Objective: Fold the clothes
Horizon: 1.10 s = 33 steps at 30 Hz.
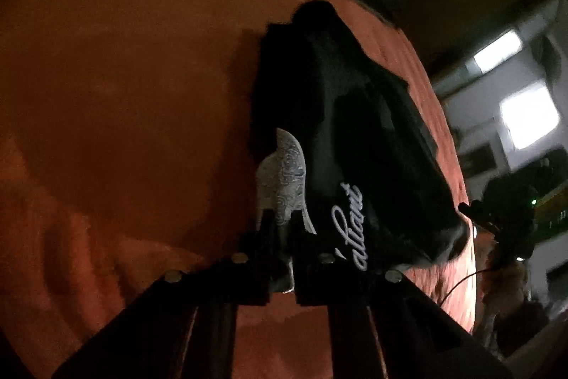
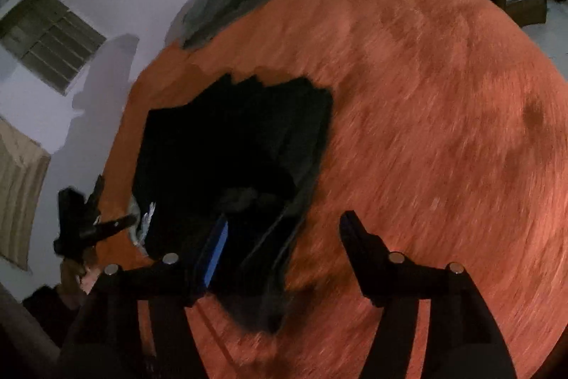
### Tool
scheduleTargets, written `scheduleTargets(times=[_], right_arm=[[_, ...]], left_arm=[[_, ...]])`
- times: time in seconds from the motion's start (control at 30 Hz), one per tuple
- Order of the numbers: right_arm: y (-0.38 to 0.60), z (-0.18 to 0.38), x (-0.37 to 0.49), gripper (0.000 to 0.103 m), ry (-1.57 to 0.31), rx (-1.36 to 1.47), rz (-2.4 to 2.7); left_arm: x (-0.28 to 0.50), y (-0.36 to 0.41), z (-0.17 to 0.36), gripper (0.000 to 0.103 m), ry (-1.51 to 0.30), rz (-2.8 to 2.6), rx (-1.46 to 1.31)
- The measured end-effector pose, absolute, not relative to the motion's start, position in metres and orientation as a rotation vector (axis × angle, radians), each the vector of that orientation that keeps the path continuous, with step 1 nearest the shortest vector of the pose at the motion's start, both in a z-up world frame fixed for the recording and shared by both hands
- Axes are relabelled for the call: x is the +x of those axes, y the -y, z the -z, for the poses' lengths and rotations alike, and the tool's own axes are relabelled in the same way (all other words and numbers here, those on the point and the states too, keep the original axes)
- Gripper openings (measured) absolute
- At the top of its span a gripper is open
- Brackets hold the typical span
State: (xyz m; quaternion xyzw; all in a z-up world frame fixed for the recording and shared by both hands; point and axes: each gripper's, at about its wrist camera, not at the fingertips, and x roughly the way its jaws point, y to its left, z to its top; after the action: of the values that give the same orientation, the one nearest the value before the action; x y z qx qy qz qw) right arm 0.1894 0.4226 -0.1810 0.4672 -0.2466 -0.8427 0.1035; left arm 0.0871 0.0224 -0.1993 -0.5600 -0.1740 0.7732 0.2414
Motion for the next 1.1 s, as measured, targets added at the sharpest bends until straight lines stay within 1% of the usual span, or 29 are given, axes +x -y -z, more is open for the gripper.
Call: scheduleTargets(times=[0.03,0.13,0.17,0.27,0.3,0.33,0.37,0.4,0.43,0.47,0.5,0.53,0.6,0.67,0.7,0.73,0.77,0.83,0.87,0.93,1.0,1.1], right_arm=[[-0.422,0.180,0.176,0.065,0.691,1.368,2.495],[-0.421,0.178,0.136,0.065,0.584,1.335,2.520],[-0.420,0.177,0.123,0.065,0.548,1.323,2.527],[-0.398,0.189,0.088,0.064,0.379,1.398,2.520],[-0.394,0.194,0.081,0.041,0.331,1.435,2.534],[-0.392,0.198,0.078,0.016,0.295,1.463,2.560],[-0.394,0.195,0.081,0.002,0.319,1.435,2.586],[-0.397,0.191,0.084,0.002,0.348,1.403,2.612],[-0.397,0.180,0.091,0.002,0.335,1.335,2.660],[-0.397,0.168,0.098,0.002,0.317,1.263,2.707],[-0.393,0.155,0.102,0.002,0.259,1.211,2.736],[-0.390,0.145,0.100,0.002,0.224,1.166,2.742],[-0.383,0.124,0.096,0.002,0.158,1.076,2.746],[-0.377,0.119,0.077,0.002,0.117,1.089,2.740],[-0.376,0.126,0.067,0.002,0.091,1.141,2.740],[-0.376,0.133,0.056,0.002,0.064,1.196,2.739],[-0.378,0.136,0.056,0.002,0.095,1.217,2.741],[-0.383,0.142,0.057,0.002,0.166,1.252,2.743],[-0.384,0.141,0.062,0.002,0.192,1.224,2.752],[-0.386,0.138,0.074,0.002,0.204,1.196,2.761],[-0.387,0.139,0.079,0.002,0.219,1.184,2.760],[-0.390,0.152,0.062,0.002,0.188,1.246,2.741]], left_arm=[[0.085,-0.017,0.204,0.008,0.511,-2.104,-1.550],[0.079,-0.004,0.213,0.008,0.542,-2.054,-1.617],[0.077,-0.002,0.212,0.009,0.526,-2.043,-1.631],[0.062,-0.013,0.179,0.011,0.353,-2.088,-1.572],[0.056,-0.017,0.166,0.013,0.302,-2.119,-1.524],[0.049,-0.020,0.156,0.019,0.257,-2.145,-1.476],[0.040,-0.024,0.145,0.024,0.204,-2.169,-1.431],[0.031,-0.029,0.136,0.034,0.161,-2.187,-1.394],[0.021,-0.035,0.131,0.042,0.144,-2.193,-1.371],[0.009,-0.043,0.128,0.045,0.138,-2.184,-1.347],[-0.001,-0.052,0.127,0.050,0.125,-2.174,-1.328],[-0.008,-0.062,0.129,0.057,0.099,-2.167,-1.322],[-0.025,-0.083,0.142,0.061,0.030,-2.191,-1.353],[-0.042,-0.103,0.155,0.060,0.007,-2.219,-1.361],[-0.049,-0.114,0.159,0.043,0.016,-2.239,-1.330],[-0.055,-0.121,0.161,0.003,0.016,-2.263,-1.311],[-0.056,-0.121,0.161,0.004,0.030,-2.291,-1.304],[-0.055,-0.112,0.156,0.004,0.142,-2.334,-1.260],[-0.053,-0.105,0.152,0.004,0.176,-2.357,-1.237],[-0.053,-0.091,0.146,0.004,0.231,-2.375,-1.209],[-0.061,-0.077,0.150,0.005,0.326,-2.343,-1.223],[-0.078,-0.079,0.176,0.005,0.397,-2.316,-1.306]])
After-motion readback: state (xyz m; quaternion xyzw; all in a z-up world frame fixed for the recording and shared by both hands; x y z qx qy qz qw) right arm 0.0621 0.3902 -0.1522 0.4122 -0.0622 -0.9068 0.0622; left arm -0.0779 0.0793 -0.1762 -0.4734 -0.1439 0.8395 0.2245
